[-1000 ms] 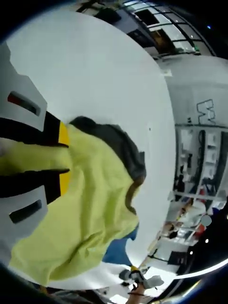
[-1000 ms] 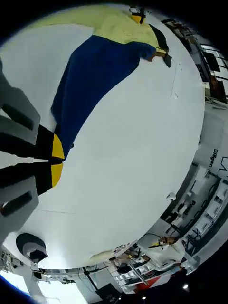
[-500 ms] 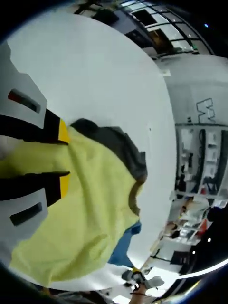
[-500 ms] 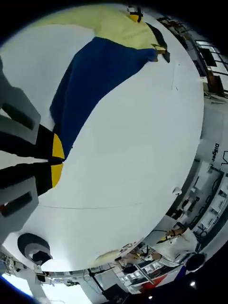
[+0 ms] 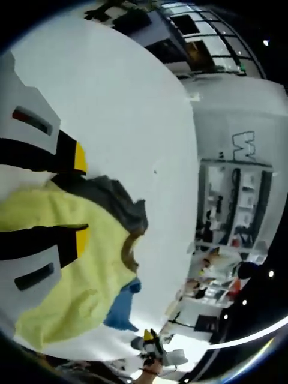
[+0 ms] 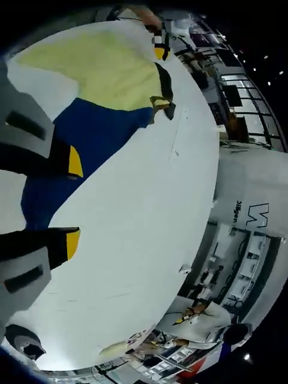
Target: Fold the garment on the visible template until the final outline fits inside the template.
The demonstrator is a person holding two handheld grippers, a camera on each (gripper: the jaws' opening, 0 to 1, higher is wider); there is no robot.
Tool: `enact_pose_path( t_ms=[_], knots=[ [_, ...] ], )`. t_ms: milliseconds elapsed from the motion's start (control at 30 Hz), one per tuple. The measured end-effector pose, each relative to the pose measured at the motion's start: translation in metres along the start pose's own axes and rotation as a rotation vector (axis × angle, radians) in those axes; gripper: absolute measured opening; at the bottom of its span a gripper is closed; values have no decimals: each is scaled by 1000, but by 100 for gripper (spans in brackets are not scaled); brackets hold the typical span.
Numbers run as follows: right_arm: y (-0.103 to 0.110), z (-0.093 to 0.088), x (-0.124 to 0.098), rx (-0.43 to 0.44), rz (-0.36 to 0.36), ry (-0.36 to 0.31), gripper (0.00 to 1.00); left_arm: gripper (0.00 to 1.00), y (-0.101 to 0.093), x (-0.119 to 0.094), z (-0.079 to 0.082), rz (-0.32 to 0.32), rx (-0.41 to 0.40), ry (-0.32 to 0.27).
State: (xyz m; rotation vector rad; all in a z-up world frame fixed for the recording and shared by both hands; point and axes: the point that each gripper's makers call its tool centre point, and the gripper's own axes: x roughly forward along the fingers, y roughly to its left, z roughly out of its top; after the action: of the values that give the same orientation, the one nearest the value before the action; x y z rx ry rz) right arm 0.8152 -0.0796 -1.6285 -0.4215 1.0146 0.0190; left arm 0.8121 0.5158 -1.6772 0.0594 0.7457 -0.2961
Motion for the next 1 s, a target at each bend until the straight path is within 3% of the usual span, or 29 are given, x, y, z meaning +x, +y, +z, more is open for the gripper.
enact_pose_path(
  t_ms=[100,133,300,367,400,433,467,533,567,633,700,733,800,867,1000],
  knots=[
    [7,7,-3,-3,19,-26,30,35,1,-1,0,-1,3,-2],
    [11,16,-4,26,63,-79,31,34,-4,-6,5,-27,-2,-24],
    [25,42,-16,61,122,-172,33,29,-6,-20,25,-52,-46,-88],
    [43,55,-29,62,146,-214,33,29,-1,-21,35,-51,-52,-114],
    [62,70,-33,44,194,-255,33,29,1,-22,39,-51,-49,-119],
    [70,73,-35,39,203,-264,34,29,10,-25,53,-37,-47,-136],
    [80,76,-37,26,219,-271,34,29,16,-22,57,-32,-43,-144],
    [130,90,-41,-4,317,-317,34,29,31,-17,68,-25,-74,-154],
    [141,93,-41,-15,333,-324,34,29,33,-17,70,-20,-83,-157],
    [187,101,-47,-48,400,-347,35,30,45,-5,74,-14,-103,-140],
    [207,105,-47,-68,426,-359,36,31,45,2,72,-51,-155,-108],
    [230,111,-49,-85,456,-375,37,31,54,12,79,-49,-169,-118],
    [239,113,-49,-94,471,-380,38,30,60,19,82,-47,-176,-122],
    [277,116,-48,-94,530,-399,40,31,64,31,90,-60,-170,-113],
    [298,114,-42,-95,554,-393,40,31,70,51,100,-71,-155,-91]
  ],
)
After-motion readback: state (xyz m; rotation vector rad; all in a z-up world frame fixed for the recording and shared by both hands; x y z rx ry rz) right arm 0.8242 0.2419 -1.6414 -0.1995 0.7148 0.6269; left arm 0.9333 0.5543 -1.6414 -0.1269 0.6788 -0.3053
